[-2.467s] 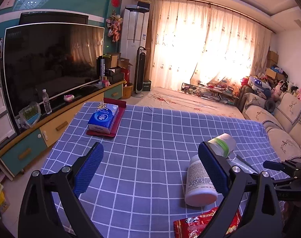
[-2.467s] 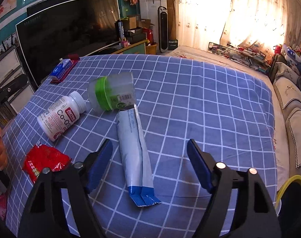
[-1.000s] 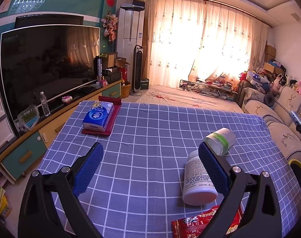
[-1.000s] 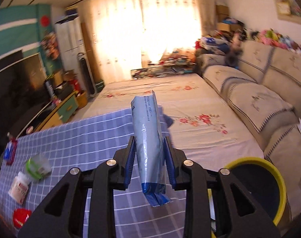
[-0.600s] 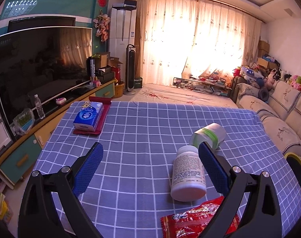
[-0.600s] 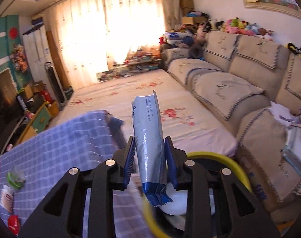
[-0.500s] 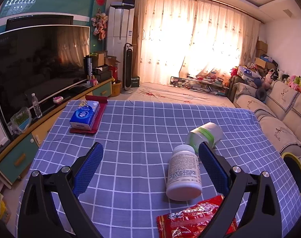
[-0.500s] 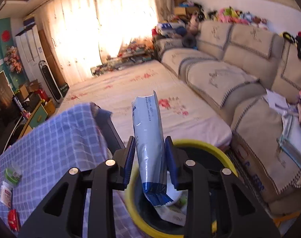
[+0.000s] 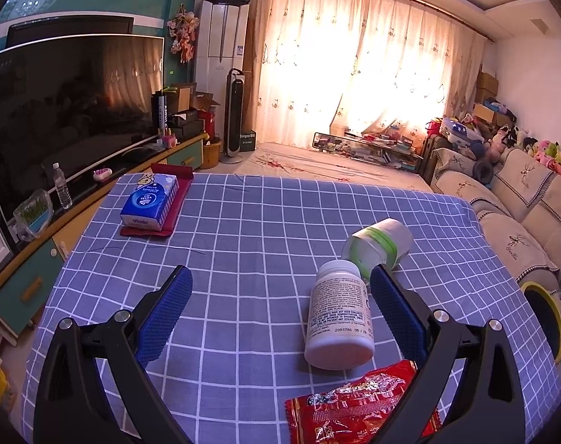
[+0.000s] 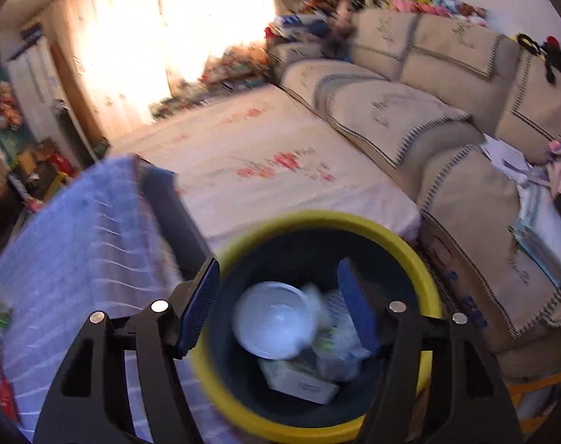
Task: Collect trash
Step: 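Reach to the white pill bottle and grasp it with the left tool, then carry the pill bottle over the yellow-rimmed bin and open the left tool, then grasp the clear green-banded plastic container with the right tool, then carry the container over the bin and open the right tool, then reach to the red snack bag and grasp it with the left tool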
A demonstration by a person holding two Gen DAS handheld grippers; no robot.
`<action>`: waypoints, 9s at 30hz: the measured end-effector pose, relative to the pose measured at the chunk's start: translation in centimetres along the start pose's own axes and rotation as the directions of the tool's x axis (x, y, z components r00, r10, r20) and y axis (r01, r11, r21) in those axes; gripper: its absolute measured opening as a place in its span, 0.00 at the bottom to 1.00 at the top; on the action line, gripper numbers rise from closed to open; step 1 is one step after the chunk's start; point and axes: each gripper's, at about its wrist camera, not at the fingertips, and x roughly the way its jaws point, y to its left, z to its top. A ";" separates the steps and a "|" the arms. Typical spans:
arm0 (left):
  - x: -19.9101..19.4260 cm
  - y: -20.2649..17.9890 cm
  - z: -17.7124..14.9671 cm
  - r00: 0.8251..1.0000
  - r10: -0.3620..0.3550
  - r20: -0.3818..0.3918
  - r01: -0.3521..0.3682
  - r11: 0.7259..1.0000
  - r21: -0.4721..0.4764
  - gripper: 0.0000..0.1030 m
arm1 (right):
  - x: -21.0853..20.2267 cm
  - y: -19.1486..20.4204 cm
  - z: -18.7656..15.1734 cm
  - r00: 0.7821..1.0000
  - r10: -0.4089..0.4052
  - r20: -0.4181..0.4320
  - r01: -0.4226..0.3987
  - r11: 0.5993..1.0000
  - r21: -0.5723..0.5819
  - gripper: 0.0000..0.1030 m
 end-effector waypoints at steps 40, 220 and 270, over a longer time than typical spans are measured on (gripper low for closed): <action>6.3 -4.1 -0.7 0.946 -0.015 -0.325 0.052 0.993 0.108 0.45 | -1.8 19.1 -3.4 0.932 0.363 0.008 -0.338 0.875 -0.347 0.74; -0.1 -0.9 -2.9 0.954 -0.209 -0.214 0.226 0.972 0.057 0.95 | -1.0 18.3 -3.4 0.923 0.386 0.004 -0.365 0.876 -0.317 0.84; 4.2 -17.3 -6.6 0.845 0.074 -0.529 0.076 0.964 0.256 0.96 | 1.7 18.0 -3.8 0.903 0.404 -0.148 -0.429 0.871 -0.241 0.84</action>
